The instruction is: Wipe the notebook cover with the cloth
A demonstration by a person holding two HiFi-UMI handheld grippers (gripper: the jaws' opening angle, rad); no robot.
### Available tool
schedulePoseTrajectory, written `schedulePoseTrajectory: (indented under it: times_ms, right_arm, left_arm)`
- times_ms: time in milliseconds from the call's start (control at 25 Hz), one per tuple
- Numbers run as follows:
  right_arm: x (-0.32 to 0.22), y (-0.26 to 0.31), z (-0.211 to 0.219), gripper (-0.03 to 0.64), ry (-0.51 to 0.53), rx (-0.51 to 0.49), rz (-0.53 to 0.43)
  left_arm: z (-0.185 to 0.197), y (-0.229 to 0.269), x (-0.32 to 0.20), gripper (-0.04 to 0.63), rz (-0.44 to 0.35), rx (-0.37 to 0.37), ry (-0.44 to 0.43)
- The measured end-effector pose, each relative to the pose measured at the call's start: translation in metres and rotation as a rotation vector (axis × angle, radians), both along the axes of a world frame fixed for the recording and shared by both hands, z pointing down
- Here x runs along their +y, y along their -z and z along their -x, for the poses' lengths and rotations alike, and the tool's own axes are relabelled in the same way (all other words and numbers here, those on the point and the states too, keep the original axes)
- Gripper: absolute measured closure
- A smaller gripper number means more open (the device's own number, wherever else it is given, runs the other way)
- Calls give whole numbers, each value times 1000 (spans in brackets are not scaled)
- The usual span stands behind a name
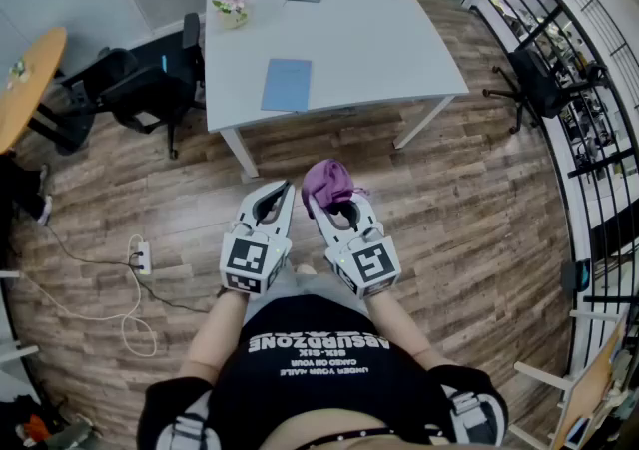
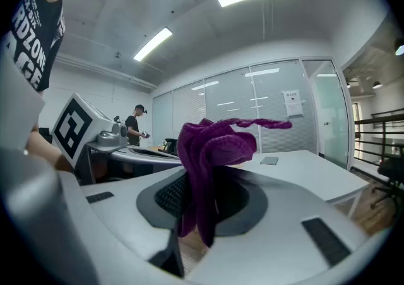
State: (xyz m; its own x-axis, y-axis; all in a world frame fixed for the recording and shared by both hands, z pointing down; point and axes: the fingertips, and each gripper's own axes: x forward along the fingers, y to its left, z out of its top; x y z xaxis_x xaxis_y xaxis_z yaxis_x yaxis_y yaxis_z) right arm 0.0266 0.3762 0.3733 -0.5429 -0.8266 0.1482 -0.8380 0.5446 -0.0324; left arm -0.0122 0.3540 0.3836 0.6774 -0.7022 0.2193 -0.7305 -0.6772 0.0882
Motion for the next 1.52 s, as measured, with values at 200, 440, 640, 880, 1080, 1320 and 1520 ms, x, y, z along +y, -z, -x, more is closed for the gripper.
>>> schedulePoseTrajectory:
  times_ms: [200, 440, 640, 880, 1080, 1320, 1520]
  right_arm:
    - [-18, -4, -16, 518, -2, -21, 24]
    - [-74, -17, -24, 518, -20, -5, 51]
    - [-132, -28, -28, 518, -50, 7, 80]
    - [-225, -27, -19, 518, -72, 6, 123]
    - [-265, -48, -19, 518, -77, 41, 145]
    - [-309, -67, -21, 517, -57, 93, 179]
    - [-349, -98, -33, 517, -32, 98, 258]
  left_arm:
    - [-18, -4, -20, 580, 29, 0, -30]
    - [-20, -25, -79, 580, 59, -12, -33]
    - [-12, -48, -138, 580, 112, -9, -34]
    - [4, -50, -232, 580, 148, -1, -31]
    - [9, -74, -270, 580, 171, -9, -43]
    - [13, -96, -306, 580, 236, -3, -30]
    - [11, -133, -334, 580, 318, -73, 10]
